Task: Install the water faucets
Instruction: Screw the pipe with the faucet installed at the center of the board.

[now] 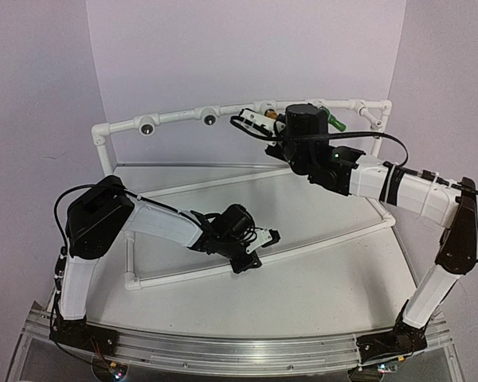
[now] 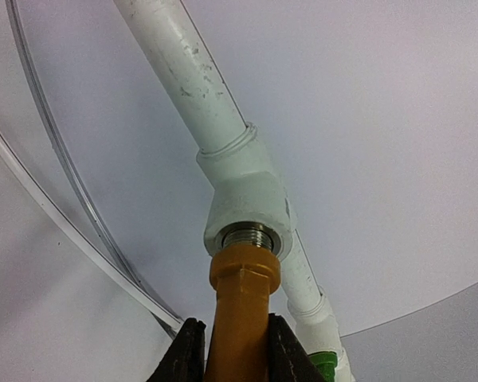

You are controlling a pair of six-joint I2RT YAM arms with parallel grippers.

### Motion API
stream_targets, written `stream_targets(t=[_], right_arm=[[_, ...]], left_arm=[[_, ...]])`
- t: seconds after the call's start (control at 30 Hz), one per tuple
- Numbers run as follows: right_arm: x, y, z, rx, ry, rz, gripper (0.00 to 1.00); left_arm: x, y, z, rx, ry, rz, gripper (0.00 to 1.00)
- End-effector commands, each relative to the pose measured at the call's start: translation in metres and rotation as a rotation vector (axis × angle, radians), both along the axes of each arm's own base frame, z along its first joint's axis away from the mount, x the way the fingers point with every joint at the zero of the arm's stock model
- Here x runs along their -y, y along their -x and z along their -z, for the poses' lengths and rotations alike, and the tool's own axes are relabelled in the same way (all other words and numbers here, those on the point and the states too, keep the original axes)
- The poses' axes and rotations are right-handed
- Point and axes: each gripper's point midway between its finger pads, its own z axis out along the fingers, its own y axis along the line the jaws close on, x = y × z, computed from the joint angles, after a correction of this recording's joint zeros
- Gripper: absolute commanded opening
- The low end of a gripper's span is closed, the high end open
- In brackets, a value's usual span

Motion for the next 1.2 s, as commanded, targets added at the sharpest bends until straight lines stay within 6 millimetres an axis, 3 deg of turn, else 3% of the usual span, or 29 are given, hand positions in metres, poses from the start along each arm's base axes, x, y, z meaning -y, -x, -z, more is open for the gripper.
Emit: stream_targets(t=[0.0, 0.3, 0.53, 1.17], right_arm=[[-0.028, -0.006, -0.012, 0.017, -0.108, -0.087, 0.00], [-0.029, -0.005, -0.003, -0.026, -0.225, -0.097, 0.00], [-0.028, -0.004, -0.011, -0.048, -0.337, -0.121, 0.00], [-0.027, -0.008, -0.006, -0.156, -0.627, -0.172, 0.00]], left_arm=[[-0.025, 0.028, 0.065, -0.143, -0.153, 0.002, 0.00], [-0.024, 0.032, 0.064, -0.153, -0.149, 0.014, 0.00], [-0.023, 0.033, 0.063, -0.148, -0.150, 0.018, 0.00], [-0.020, 0.039, 0.062, -0.143, -0.155, 0.040, 0.00]])
